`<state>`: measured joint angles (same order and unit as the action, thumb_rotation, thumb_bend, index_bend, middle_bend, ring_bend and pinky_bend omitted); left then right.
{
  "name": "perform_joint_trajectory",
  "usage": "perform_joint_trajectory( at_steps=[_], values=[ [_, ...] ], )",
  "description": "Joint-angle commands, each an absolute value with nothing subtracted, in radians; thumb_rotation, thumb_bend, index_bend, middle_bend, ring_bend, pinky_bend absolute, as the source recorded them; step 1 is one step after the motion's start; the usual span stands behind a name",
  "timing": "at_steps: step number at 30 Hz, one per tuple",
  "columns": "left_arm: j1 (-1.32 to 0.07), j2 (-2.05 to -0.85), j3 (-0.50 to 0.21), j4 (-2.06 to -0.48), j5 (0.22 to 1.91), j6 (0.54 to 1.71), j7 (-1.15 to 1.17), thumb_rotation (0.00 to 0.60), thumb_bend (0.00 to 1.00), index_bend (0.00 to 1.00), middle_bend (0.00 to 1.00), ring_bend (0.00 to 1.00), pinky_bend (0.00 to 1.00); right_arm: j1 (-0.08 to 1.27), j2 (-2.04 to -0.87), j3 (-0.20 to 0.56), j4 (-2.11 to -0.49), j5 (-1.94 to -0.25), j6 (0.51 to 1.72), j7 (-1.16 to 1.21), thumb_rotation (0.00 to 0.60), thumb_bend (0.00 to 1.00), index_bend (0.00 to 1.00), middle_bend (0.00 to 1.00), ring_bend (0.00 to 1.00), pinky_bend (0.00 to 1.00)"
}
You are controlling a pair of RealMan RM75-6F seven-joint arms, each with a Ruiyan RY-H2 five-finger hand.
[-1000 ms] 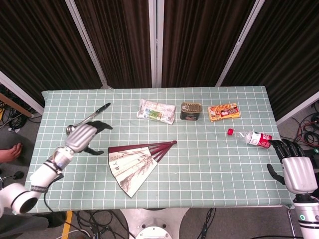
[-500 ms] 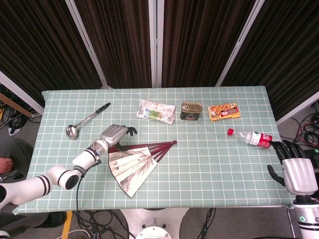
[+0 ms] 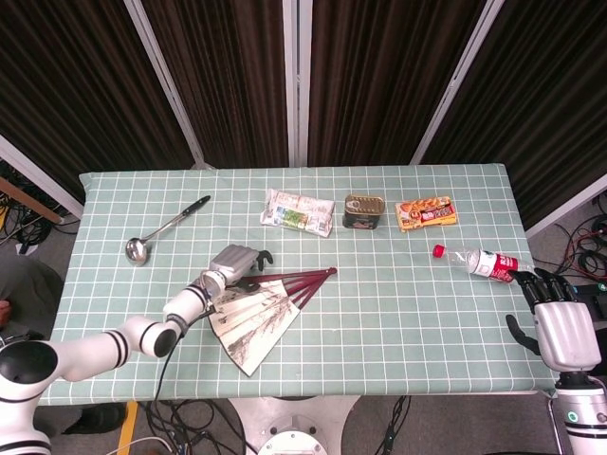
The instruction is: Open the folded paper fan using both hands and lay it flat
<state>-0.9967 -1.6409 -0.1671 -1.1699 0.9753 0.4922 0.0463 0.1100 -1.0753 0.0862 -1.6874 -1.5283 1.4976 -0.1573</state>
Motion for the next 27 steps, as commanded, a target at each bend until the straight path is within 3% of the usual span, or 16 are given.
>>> perform_joint_trajectory(
  at_steps=[1, 8, 18, 27],
  values=[
    [-1.007, -1.651, -0.160, -1.167, 0.960, 0.497, 0.063, 0.600, 0.34, 0.27, 0.37, 0.39, 0.48, 0.111, -1.077, 0.086, -1.685, -1.528, 1.496, -0.157, 0.600, 0.24, 0.17, 0.24, 0.14, 0.17],
    [-1.019, -1.675, -0.143, -1.155, 0.939, 0.507, 0.094, 0.600, 0.34, 0.27, 0.38, 0.39, 0.51, 0.112, -1.081, 0.088, -1.679, -1.520, 1.494, -0.157, 0.600, 0.24, 0.17, 0.24, 0.14, 0.15],
    [-1.021, -1.695, -0.131, -1.171, 0.950, 0.539, 0.122, 0.600, 0.36, 0.37, 0.48, 0.51, 0.60, 0.109, -1.095, 0.093, -1.660, -1.508, 1.500, -0.169, 0.600, 0.25, 0.17, 0.25, 0.14, 0.14],
    [-1.019, -1.704, -0.123, -1.168, 0.943, 0.549, 0.134, 0.600, 0.37, 0.39, 0.50, 0.53, 0.62, 0.099, -1.095, 0.090, -1.654, -1.503, 1.508, -0.159, 0.600, 0.25, 0.17, 0.25, 0.14, 0.14]
  ],
)
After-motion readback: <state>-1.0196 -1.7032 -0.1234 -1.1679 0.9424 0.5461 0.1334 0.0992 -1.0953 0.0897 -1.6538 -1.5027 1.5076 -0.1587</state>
